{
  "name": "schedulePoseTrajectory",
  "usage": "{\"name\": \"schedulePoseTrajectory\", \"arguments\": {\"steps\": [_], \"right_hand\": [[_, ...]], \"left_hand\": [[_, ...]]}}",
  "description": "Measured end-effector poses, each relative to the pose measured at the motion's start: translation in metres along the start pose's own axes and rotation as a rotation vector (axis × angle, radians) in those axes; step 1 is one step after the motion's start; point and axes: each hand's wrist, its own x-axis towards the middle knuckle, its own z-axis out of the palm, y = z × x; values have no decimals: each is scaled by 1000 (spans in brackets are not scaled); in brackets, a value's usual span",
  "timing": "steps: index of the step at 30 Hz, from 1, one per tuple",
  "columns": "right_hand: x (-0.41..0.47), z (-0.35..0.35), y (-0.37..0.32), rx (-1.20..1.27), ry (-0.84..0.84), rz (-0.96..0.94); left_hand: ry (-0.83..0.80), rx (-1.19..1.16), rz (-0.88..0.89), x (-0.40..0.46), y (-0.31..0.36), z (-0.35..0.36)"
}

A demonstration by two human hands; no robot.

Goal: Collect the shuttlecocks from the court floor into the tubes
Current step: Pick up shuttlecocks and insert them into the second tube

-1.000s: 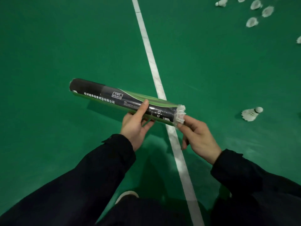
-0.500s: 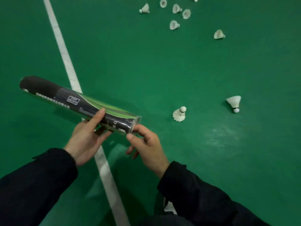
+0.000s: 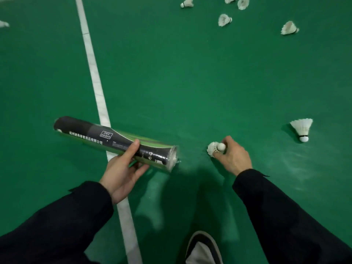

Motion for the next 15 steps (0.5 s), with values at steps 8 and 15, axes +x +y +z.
{"name": "schedulePoseTrajectory", "arguments": {"steps": [8, 15], "right_hand": [[-86, -41, -46, 920, -46, -113], [-78, -95, -42, 452, 224, -261]], "left_hand": [[52, 12, 23, 3, 11, 58], [-146, 262, 104, 11, 13, 146]]}}
